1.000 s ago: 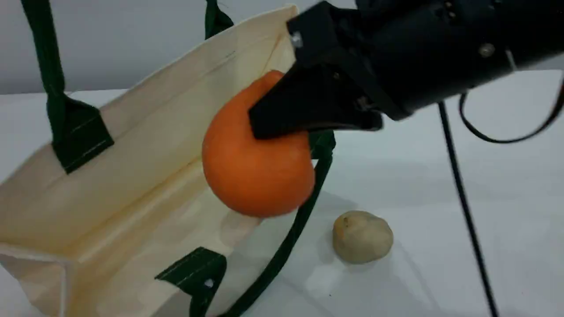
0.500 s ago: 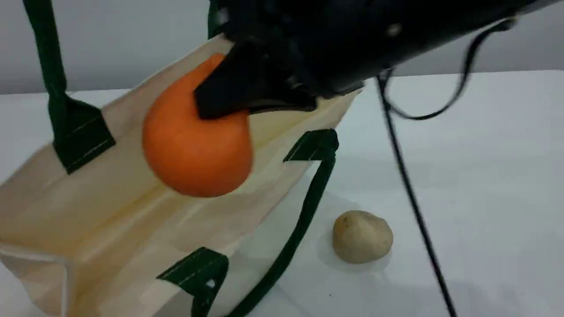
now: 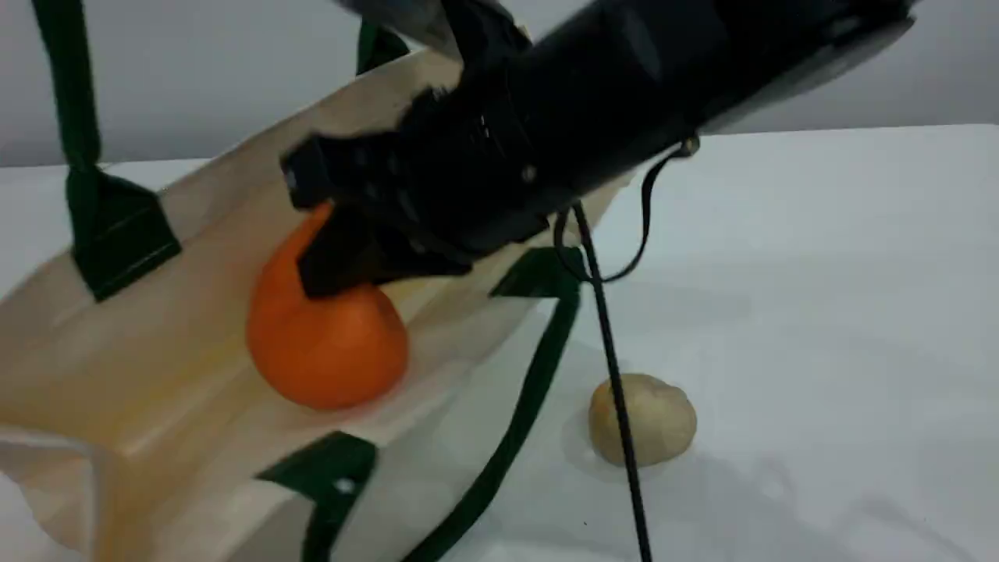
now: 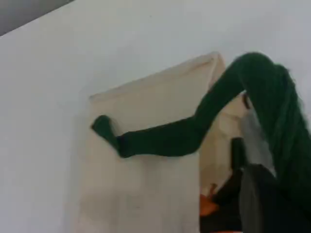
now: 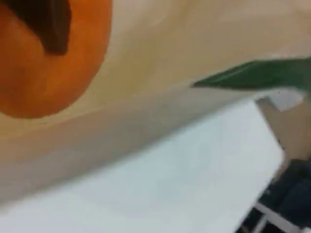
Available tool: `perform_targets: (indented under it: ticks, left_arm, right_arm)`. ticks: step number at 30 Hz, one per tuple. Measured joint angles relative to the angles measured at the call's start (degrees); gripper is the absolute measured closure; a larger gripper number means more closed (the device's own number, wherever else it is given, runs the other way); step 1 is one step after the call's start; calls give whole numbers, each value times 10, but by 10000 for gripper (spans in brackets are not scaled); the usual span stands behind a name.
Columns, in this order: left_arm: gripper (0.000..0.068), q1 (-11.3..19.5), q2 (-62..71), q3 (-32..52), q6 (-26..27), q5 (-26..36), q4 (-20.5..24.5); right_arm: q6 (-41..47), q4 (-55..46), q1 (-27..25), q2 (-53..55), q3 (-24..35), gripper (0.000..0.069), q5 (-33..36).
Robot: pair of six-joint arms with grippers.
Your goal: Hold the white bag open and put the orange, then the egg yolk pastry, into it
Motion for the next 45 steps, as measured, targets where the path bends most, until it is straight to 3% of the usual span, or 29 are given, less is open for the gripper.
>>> perform_targets:
  ticks: [13, 19, 23, 26, 32, 36, 41, 45]
  left_arm:
    - [611, 0, 0, 0, 17, -11, -42]
    - [611, 0, 0, 0, 17, -10, -42]
    - [611, 0, 0, 0, 17, -10, -42]
    - [611, 0, 0, 0, 17, -10, -42]
    - [611, 0, 0, 0, 26, -9, -42]
    - [611, 0, 0, 0, 29, -7, -39]
    - [611, 0, 0, 0, 29, -6, -39]
    - [611, 0, 0, 0, 29, -6, -38]
  right_arm:
    - [19, -1, 0, 5, -29, 666, -57]
    - [10, -3, 0, 5, -29, 661, 3]
    - [12, -3, 0, 5, -29, 638, -16]
    - [12, -2, 0, 5, -29, 583, -53]
    - [12, 0, -1, 4, -29, 356, -47]
    - [10, 0, -1, 3, -29, 252, -47]
    - [24, -14, -1, -16, -27, 223, -47]
    - [81, -90, -11, -56, -26, 222, -49]
